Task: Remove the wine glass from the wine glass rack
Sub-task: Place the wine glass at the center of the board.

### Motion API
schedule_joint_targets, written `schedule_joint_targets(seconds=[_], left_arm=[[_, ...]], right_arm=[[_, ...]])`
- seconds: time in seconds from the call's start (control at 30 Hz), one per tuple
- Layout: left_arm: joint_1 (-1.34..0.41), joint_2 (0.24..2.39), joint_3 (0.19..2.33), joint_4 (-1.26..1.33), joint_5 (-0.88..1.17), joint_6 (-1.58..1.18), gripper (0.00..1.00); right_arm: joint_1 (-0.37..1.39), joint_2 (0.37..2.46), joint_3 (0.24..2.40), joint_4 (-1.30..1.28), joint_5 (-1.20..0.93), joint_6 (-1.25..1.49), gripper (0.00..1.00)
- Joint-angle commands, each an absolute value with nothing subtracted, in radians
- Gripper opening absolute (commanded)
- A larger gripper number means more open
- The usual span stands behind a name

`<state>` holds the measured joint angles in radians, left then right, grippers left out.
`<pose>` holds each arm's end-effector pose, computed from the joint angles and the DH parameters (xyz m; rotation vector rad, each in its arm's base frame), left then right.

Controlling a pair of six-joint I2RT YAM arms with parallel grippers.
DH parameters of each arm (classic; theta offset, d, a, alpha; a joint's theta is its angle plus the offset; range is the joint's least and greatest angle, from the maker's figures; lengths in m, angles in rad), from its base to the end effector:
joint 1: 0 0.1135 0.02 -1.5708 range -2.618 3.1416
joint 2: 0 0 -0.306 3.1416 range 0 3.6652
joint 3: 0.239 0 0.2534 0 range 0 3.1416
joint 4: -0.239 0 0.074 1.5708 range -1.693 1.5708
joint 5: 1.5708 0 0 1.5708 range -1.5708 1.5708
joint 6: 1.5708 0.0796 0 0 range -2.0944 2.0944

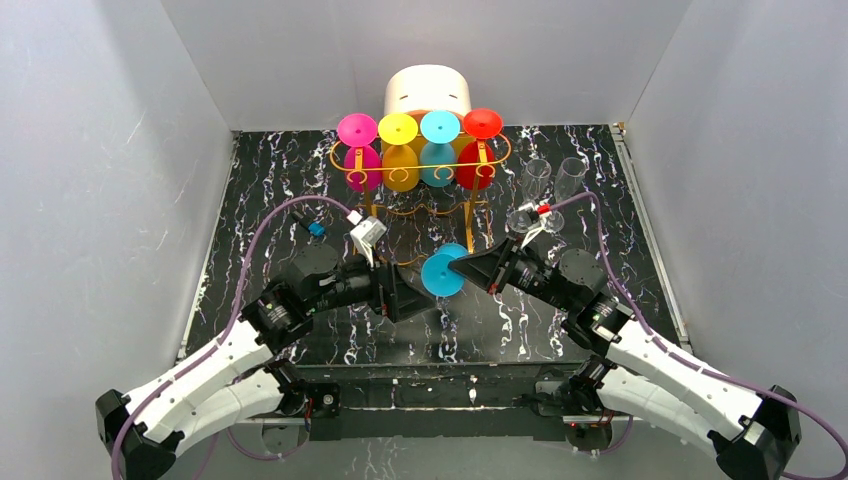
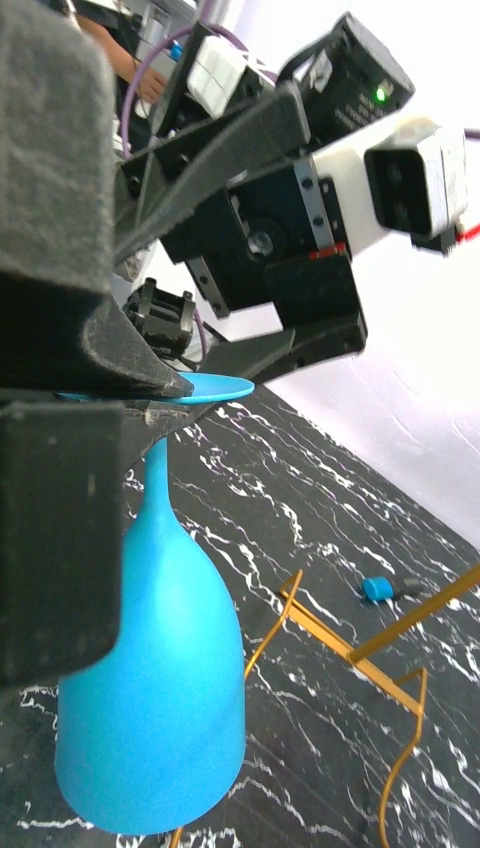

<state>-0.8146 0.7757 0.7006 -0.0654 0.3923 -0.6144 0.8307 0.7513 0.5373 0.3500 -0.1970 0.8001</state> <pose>0.1135 -0.1647 0.3484 0.5114 1.8407 -1.3539 0.1236 0.1584 0.3493 -0.2064 1.6024 1.4483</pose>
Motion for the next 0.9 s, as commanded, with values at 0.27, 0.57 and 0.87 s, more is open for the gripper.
schedule_joint_targets(seconds=[0.27,0.57,0.87], left_arm=[[-0.813,0.755,0.583,0.345,0.397,-0.868,0.75],[-0.814,0.805,0.601,0.359,0.523,-0.863,0.23],[-0.814,0.835,0.676,0.267,0.554,-0.779,0.0]], right_arm=[[0.828,0.762,0.557,0.514,-0.316,0.824,0.01],[0.828,0.769,0.534,0.586,-0.329,0.868,0.01],[0.821,0.785,0.568,0.538,-0.388,0.853,0.08]])
